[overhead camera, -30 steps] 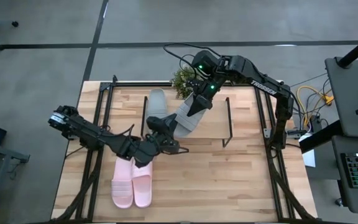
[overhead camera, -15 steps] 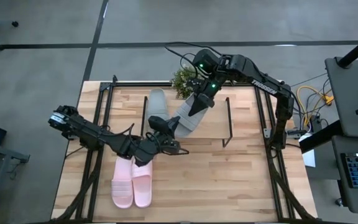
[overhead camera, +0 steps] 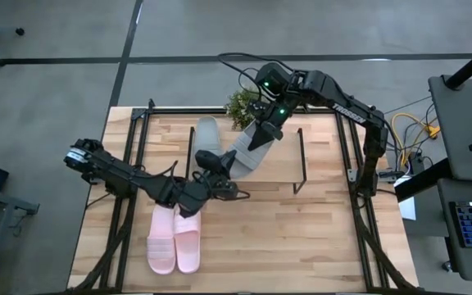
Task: Pick and place slides into the shelf
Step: Put the left gray slipper on the shelf
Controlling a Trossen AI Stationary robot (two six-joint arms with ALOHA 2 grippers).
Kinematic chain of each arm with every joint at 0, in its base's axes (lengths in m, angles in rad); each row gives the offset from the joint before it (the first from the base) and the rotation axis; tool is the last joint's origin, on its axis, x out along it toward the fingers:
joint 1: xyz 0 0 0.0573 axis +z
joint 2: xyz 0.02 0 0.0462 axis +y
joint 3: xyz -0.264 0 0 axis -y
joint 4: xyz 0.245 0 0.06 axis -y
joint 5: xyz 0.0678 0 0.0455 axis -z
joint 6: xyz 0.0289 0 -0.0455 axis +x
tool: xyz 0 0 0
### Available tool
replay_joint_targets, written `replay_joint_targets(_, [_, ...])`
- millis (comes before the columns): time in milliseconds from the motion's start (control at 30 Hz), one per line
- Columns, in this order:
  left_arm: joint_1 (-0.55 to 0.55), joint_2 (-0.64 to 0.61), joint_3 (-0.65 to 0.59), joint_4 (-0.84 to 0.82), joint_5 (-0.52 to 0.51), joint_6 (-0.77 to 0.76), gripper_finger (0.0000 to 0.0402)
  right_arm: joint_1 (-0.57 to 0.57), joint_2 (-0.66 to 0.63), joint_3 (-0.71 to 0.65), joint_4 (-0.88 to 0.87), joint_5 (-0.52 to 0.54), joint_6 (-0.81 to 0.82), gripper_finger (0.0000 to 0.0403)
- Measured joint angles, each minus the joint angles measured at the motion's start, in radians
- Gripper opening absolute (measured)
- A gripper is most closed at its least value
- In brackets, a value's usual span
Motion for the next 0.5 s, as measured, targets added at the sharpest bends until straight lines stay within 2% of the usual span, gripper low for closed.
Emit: replay_joint_targets(500, [0.001,0.002,-0.003,0.049,-0.045,-0.003,0.0000,-0.052,-0.005,0.000,0.003,-0.001,-0.028,0.0100])
